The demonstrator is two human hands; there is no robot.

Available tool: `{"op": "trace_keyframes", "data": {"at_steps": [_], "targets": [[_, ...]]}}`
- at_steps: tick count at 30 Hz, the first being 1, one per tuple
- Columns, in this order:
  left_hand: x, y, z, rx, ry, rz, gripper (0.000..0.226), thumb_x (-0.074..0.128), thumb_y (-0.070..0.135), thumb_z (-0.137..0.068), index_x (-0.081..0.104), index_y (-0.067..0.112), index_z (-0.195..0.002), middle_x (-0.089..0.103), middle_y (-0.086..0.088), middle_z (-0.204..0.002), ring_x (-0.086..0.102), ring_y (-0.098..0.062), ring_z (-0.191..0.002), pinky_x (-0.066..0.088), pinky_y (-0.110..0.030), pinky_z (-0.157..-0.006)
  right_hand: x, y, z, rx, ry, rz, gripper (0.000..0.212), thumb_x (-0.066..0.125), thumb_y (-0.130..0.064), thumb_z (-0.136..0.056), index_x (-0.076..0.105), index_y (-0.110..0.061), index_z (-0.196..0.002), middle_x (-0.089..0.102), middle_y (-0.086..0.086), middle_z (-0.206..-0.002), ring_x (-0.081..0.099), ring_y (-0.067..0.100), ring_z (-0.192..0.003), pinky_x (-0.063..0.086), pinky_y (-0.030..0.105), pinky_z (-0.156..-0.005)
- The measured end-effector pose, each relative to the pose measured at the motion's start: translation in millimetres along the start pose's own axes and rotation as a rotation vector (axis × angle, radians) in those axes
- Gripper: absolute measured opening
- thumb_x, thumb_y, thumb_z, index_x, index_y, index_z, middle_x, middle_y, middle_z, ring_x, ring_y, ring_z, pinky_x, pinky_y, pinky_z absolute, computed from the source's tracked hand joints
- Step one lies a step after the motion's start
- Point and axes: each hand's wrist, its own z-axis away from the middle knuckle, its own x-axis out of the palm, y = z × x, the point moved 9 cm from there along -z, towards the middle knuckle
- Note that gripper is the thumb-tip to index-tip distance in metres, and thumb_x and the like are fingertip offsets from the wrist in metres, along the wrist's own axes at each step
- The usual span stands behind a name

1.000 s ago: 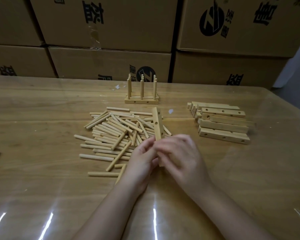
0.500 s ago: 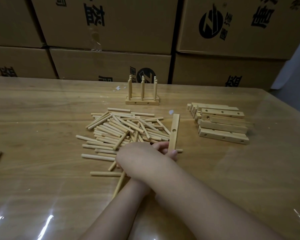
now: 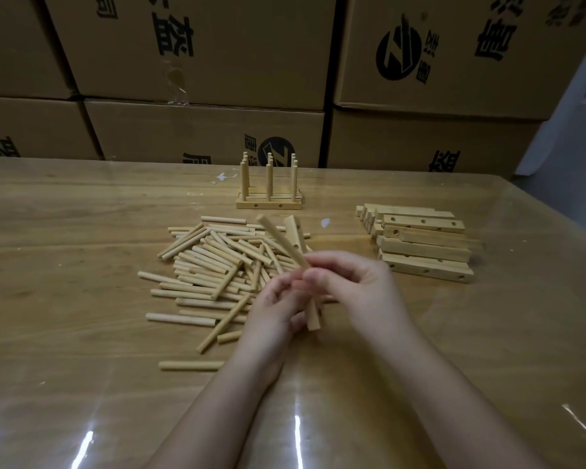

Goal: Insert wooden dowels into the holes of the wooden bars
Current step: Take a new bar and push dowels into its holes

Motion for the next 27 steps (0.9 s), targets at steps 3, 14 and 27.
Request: {"op": "trace_keyframes", "data": {"at_steps": [3,14,27], "targets": [[-0.5,0.7,-1.5,-0.009,-0.002,0.001,0.027,0.044,0.011,-0.097,0.057,0.000,-0.117,0.066,-0.022,-0.110,0.065,-0.028,-0.099,0.047,-0.041,-0.093,-24.9,27.7,2.1,0.087,0.106,-0.164,0.019,0.064,-0.003,-0.080,0.068,-0.014,-0.095,0.074,0.004,-0.082,0.071,0.018,-0.078,0.053,0.017,-0.066],[-11.3,-4.2,-2.1,-0.046,0.056,0.033,0.031,0.051,0.022,-0.095,0.050,0.011,-0.124,0.063,-0.011,-0.119,0.063,-0.025,-0.109,0.051,-0.042,-0.094,-36.8,79.9,-4.8,0.222,0.144,-0.278,0.016,0.054,-0.004,-0.089,0.063,-0.006,-0.102,0.073,0.011,-0.084,0.071,0.022,-0.079,0.054,0.021,-0.063],[1.5,2.8,3.2,-0.026,-0.047,0.163,0.026,0.063,0.023,-0.080,0.066,0.007,-0.100,0.071,-0.011,-0.096,0.070,-0.019,-0.084,0.057,-0.028,-0.067,-47.5,90.5,-9.7,0.220,0.164,-0.504,0.016,0.068,-0.016,-0.070,0.068,-0.015,-0.086,0.055,-0.001,-0.065,0.047,0.009,-0.053,0.043,0.021,-0.050]]}}
